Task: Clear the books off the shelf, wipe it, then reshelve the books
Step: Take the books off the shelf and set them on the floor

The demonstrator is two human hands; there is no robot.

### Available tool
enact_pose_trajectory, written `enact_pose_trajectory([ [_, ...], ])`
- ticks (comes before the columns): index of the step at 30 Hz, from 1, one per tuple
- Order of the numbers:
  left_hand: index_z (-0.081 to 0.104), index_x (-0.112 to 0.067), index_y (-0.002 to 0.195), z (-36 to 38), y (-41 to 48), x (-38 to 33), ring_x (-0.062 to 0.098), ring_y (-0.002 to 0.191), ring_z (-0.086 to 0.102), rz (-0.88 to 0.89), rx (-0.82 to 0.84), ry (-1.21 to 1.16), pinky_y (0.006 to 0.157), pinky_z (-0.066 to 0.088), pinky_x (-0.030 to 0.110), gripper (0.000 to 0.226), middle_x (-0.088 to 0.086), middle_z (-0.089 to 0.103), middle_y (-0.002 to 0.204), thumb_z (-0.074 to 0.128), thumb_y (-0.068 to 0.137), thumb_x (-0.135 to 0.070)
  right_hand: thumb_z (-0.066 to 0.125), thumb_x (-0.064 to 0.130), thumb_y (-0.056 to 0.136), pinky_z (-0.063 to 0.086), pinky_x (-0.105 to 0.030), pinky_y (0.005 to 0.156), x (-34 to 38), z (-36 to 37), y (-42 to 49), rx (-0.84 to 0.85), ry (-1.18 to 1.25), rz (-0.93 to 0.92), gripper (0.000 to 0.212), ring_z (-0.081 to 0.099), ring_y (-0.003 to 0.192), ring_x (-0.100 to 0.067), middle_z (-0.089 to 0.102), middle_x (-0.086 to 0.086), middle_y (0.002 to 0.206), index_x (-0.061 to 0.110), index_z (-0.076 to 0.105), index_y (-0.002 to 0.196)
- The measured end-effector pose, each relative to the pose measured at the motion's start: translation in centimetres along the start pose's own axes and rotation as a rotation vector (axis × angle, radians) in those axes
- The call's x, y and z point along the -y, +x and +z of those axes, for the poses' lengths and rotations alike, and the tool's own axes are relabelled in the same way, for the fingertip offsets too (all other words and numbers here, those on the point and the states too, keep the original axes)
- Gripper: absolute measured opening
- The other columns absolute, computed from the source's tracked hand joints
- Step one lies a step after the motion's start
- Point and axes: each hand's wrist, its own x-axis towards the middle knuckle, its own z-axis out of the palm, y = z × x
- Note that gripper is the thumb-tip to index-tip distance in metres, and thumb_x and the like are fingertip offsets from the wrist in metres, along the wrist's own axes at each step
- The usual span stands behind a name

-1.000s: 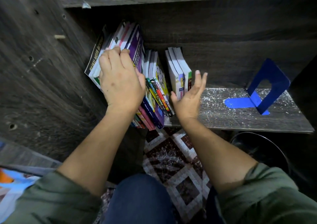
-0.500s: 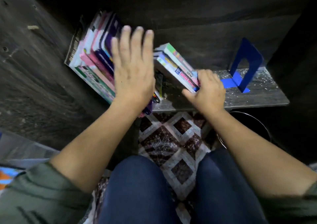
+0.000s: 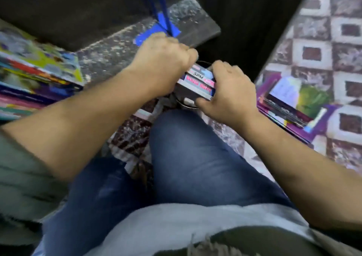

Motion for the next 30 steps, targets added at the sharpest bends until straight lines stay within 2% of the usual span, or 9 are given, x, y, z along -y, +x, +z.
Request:
enact_pose_trajectory([
  [5,0.051,-0.017,0.104,0.3,7.5,-8.2,0.031,0.098,0.06,0.173,0.126,-0.152,0.075,0.037,0.038,0.027,0.006,0.064,0.104,0.065,0.081,-0.021,0.072,0.048,0.072,0.034,-0.033,0.063,-7.7,-1.1,-5.2,0.121,-0.037,0.232,0.049,0.06,0.09,-0.034,0.064,-0.008,0.099,0.017,0.054,0.105],
  [7,0.048,-0.018,0.11,0.7,9.8,-11.1,0.03,0.103,0.059,0.219,0.169,-0.199,0.077,0.038,0.038,0.031,0.005,0.062,0.11,0.065,0.084,-0.024,0.07,0.046,0.074,0.031,-0.032,0.062,-10.5,-1.1,-6.9,0.174,-0.046,0.308,0.042,0.06,0.092,-0.035,0.064,-0.008,0.099,0.018,0.054,0.1],
  [10,0.046,-0.016,0.117,2.1,12.4,-14.5,0.028,0.106,0.058,0.338,0.207,-0.25,0.082,0.043,0.039,0.037,0.005,0.061,0.114,0.065,0.086,-0.025,0.069,0.047,0.073,0.041,-0.037,0.065,-14.3,-0.4,-9.1,0.201,-0.042,0.398,0.043,0.061,0.094,-0.036,0.066,-0.007,0.1,0.019,0.056,0.102],
  [13,0.054,-0.013,0.11,2.8,14.9,-16.4,0.029,0.099,0.059,0.496,0.031,-0.233,0.077,0.044,0.038,0.031,0.007,0.062,0.105,0.064,0.083,-0.022,0.072,0.045,0.073,0.043,-0.036,0.067,-17.9,0.7,-10.6,0.226,-0.05,0.503,0.042,0.061,0.095,-0.033,0.065,-0.005,0.101,0.021,0.055,0.103],
  [17,0.058,-0.012,0.105,4.1,18.0,-17.4,0.027,0.09,0.059,0.515,-0.124,-0.014,0.085,0.046,0.04,0.024,0.006,0.061,0.096,0.038,0.09,-0.014,0.072,0.041,0.076,0.044,-0.033,0.066,-22.6,1.3,-11.0,0.234,-0.097,0.632,0.036,0.06,0.089,-0.031,0.063,-0.006,0.097,0.022,0.054,0.101],
  [21,0.048,-0.006,0.123,5.3,20.0,-18.7,0.034,0.112,0.05,0.358,0.112,0.284,0.113,0.023,0.055,0.028,0.014,0.054,0.119,0.034,0.099,-0.013,0.074,0.036,0.077,0.048,-0.035,0.07,-26.6,0.9,-9.9,0.14,-0.225,0.671,0.041,0.061,0.09,-0.03,0.065,-0.007,0.099,0.019,0.059,0.111],
  [23,0.048,-0.006,0.127,6.1,20.8,-18.9,0.033,0.115,0.048,0.406,0.2,0.398,0.109,0.029,0.047,0.031,0.014,0.054,0.124,0.032,0.1,-0.011,0.074,0.032,0.076,0.045,-0.038,0.072,-28.5,0.6,-8.8,0.029,-0.27,0.673,0.045,0.061,0.091,-0.033,0.066,-0.01,0.102,0.017,0.061,0.117],
  [26,0.053,-0.013,0.124,7.5,22.2,-19.1,0.025,0.11,0.051,0.521,0.258,0.408,0.087,0.033,0.033,0.029,0.005,0.058,0.121,0.037,0.1,-0.012,0.075,0.02,0.073,0.047,-0.04,0.079,-31.8,1.5,-6.7,-0.157,-0.345,0.634,0.048,0.064,0.093,-0.033,0.069,-0.01,0.106,0.018,0.062,0.119],
  [30,0.06,-0.014,0.113,8.0,23.6,-19.6,0.024,0.108,0.057,0.519,0.337,0.219,0.091,0.037,0.032,0.025,0.002,0.062,0.115,0.043,0.096,-0.004,0.068,0.011,0.071,0.048,-0.036,0.076,-35.8,4.8,-4.2,-0.298,-0.525,0.497,0.045,0.068,0.09,-0.024,0.072,-0.001,0.101,0.023,0.065,0.114],
])
